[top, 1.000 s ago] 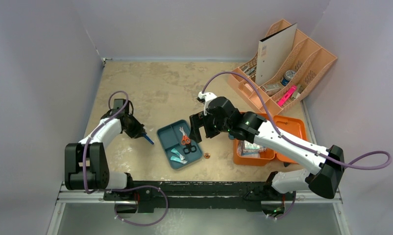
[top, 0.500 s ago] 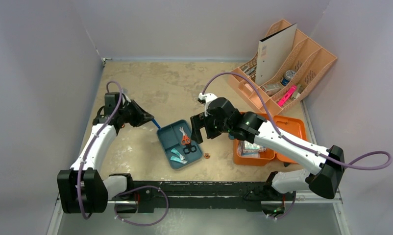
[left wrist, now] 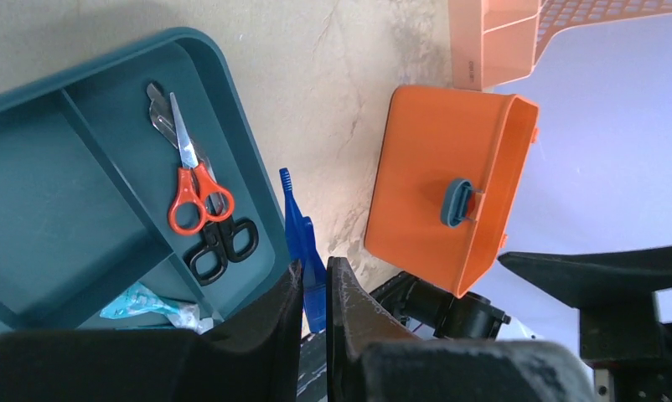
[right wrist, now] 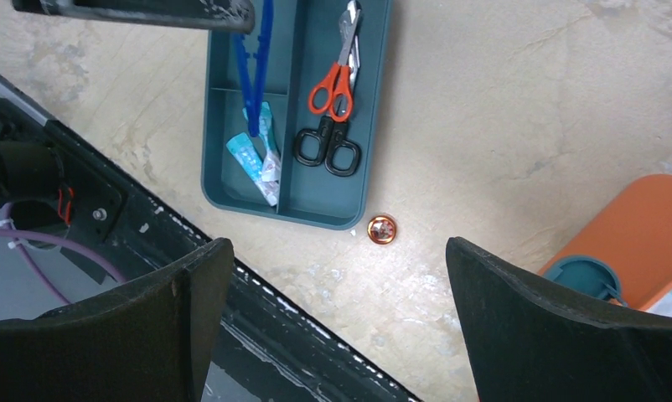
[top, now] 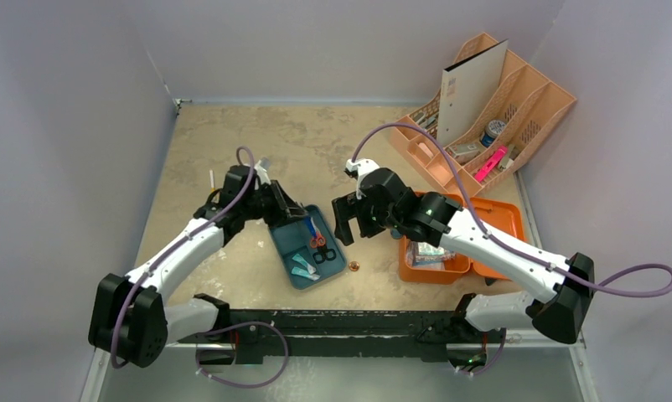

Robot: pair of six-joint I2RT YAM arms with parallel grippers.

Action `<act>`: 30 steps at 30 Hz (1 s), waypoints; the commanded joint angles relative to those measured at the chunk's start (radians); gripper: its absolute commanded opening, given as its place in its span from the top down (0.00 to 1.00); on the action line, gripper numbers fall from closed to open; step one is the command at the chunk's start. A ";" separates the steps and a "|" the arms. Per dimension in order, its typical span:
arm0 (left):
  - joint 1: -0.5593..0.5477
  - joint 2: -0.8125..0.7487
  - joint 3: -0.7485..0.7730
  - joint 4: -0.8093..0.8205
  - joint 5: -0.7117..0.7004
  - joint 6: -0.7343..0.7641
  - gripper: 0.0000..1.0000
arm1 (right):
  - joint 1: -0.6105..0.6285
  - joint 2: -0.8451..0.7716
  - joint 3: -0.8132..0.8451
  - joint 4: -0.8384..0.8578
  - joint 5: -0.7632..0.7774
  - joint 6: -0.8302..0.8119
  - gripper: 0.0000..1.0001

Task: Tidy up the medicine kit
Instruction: Place the medical item at the medicine box compartment.

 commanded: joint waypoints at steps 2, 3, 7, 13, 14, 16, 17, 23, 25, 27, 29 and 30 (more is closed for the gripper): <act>-0.091 0.050 -0.038 0.163 -0.096 -0.076 0.97 | 0.005 -0.063 -0.005 -0.025 0.059 -0.002 0.01; -0.111 0.060 -0.042 0.181 -0.115 -0.077 0.97 | 0.006 -0.068 -0.007 -0.025 0.063 -0.002 0.01; -0.155 0.112 -0.062 0.205 -0.171 -0.075 0.97 | 0.006 -0.076 -0.004 -0.040 0.081 -0.002 0.01; -0.165 0.166 -0.119 0.293 -0.182 -0.090 0.97 | 0.006 -0.084 -0.007 -0.050 0.082 -0.004 0.01; -0.167 0.175 -0.124 0.301 -0.183 -0.092 0.97 | 0.006 -0.086 -0.013 -0.046 0.085 -0.004 0.01; -0.171 0.195 -0.139 0.324 -0.180 -0.095 0.96 | 0.005 -0.091 -0.022 -0.039 0.092 -0.002 0.01; -0.173 0.206 -0.143 0.339 -0.176 -0.096 0.96 | 0.006 -0.092 -0.024 -0.038 0.094 -0.003 0.01; -0.185 0.269 -0.163 0.400 -0.166 -0.116 0.96 | 0.005 -0.091 -0.022 -0.035 0.095 0.002 0.01; -0.192 0.281 -0.168 0.404 -0.171 -0.116 0.95 | 0.005 -0.088 -0.018 -0.035 0.090 -0.001 0.01; -0.196 0.291 -0.168 0.408 -0.168 -0.117 0.95 | 0.006 -0.083 -0.011 -0.038 0.089 -0.006 0.01; -0.198 0.297 -0.162 0.410 -0.163 -0.114 0.95 | 0.005 -0.080 -0.010 -0.040 0.090 -0.011 0.01; -0.199 0.296 -0.161 0.408 -0.163 -0.112 0.95 | 0.005 -0.079 -0.009 -0.039 0.089 -0.010 0.01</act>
